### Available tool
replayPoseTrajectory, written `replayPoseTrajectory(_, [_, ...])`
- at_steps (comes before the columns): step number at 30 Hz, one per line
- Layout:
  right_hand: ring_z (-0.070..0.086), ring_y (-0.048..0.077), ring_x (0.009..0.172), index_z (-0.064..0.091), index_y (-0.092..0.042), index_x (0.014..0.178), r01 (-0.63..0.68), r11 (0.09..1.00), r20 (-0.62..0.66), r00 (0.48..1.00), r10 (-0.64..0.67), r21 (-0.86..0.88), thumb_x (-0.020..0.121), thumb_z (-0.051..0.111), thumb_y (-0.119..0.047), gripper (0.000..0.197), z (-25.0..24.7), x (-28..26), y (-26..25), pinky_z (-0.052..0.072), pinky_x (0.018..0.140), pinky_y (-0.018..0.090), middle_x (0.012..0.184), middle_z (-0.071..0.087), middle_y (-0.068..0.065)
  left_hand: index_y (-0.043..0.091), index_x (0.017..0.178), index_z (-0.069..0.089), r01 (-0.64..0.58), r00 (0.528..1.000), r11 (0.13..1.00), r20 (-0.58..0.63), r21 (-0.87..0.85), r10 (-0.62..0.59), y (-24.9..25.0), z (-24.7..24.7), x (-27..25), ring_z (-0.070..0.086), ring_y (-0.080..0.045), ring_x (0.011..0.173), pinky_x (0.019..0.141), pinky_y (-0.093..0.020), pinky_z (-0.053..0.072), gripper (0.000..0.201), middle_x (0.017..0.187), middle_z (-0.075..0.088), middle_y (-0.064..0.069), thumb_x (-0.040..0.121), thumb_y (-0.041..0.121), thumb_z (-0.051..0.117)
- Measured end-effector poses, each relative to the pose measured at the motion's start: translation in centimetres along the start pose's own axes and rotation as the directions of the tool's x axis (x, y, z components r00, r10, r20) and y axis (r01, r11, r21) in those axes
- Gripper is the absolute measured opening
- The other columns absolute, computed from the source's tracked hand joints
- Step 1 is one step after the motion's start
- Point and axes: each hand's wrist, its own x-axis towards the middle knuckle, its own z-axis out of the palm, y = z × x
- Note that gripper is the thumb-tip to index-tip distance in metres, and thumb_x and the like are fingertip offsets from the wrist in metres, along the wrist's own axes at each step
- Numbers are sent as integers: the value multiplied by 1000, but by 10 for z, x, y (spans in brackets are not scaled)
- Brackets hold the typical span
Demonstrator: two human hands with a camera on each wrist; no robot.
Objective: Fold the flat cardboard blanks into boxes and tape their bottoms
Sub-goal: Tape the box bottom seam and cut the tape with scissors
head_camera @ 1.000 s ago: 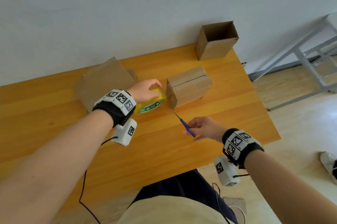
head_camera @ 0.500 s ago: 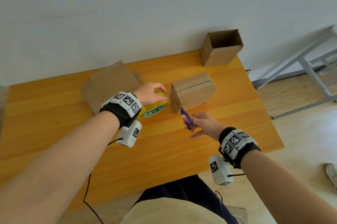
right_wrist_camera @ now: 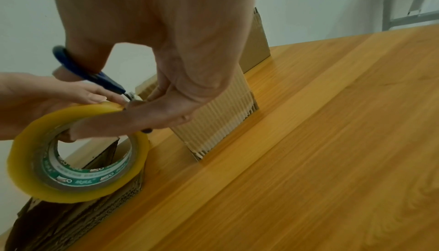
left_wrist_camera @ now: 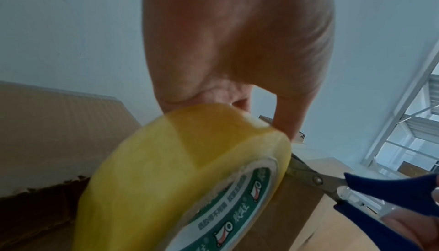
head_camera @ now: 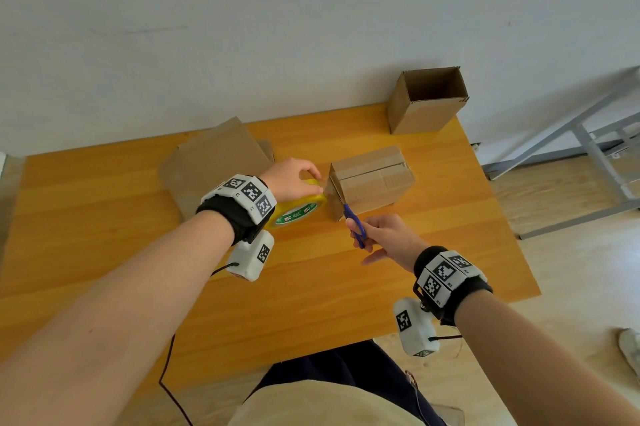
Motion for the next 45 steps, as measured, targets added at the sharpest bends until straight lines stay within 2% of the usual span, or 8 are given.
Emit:
replayPoseTrajectory(10, [49,6,52,65,-7,78,11,1000,-22,1000,-11,11,88,64,-33,28,-4,-2,-3,54,54,26,69,57,5,20,113,61,-1,1000,1000,2,8,1,0,3,5,46,-25,123,95,-33,36,29,136,51,-5,87,31,63])
replayPoseTrajectory(17, [48,3,46,66,-1,90,9,1000,-36,999,-8,17,87,65,-29,28,-7,0,-3,55,54,25,68,54,4,21,113,60,-6,1000,997,-5,81,7,2,4,5,48,-24,120,89,-30,38,28,133,51,-3,87,31,61])
replayPoseTrajectory(20, [49,3,46,64,1,92,11,1000,-39,999,-10,10,87,66,-28,29,-9,0,-3,55,54,25,65,52,4,22,113,58,-10,1000,989,1,146,10,6,6,6,58,-23,106,85,-33,47,28,124,57,-2,87,31,59])
replayPoseTrajectory(22, [50,2,46,62,0,89,12,1000,-39,999,-12,0,87,66,-28,28,-11,-1,-3,55,54,25,62,50,4,24,114,57,-12,1000,978,2,209,12,10,7,6,61,-21,82,72,-34,51,29,105,64,-4,86,31,58])
replayPoseTrajectory(25, [50,2,46,61,0,89,13,1000,-32,999,-13,-9,87,67,-28,28,-15,-3,-3,56,55,26,61,49,3,25,114,53,4,1000,959,-8,285,-1,17,7,6,51,-15,58,53,-27,40,29,78,59,1,86,28,56])
replayPoseTrajectory(28, [50,2,46,62,1,91,13,1000,-36,999,-14,-11,86,68,-28,30,-16,-3,-3,57,56,27,62,49,3,26,115,51,11,1000,942,-2,337,-11,23,8,7,48,-14,57,50,-25,35,31,70,51,4,85,24,56])
replayPoseTrajectory(33, [49,2,46,62,-1,86,21,1000,-39,999,-21,-15,86,67,-26,25,-18,-6,-7,57,56,27,60,49,1,29,120,49,-3,1000,928,10,372,-1,29,9,11,48,-15,58,49,-24,35,36,68,51,5,86,19,54])
replayPoseTrajectory(45, [50,2,47,59,-5,80,-7,999,-18,1000,6,-42,88,65,-23,20,-34,-17,-9,59,60,30,55,47,-2,30,116,53,30,999,933,24,358,-41,35,15,19,47,-16,56,48,-22,34,33,67,51,3,84,19,55])
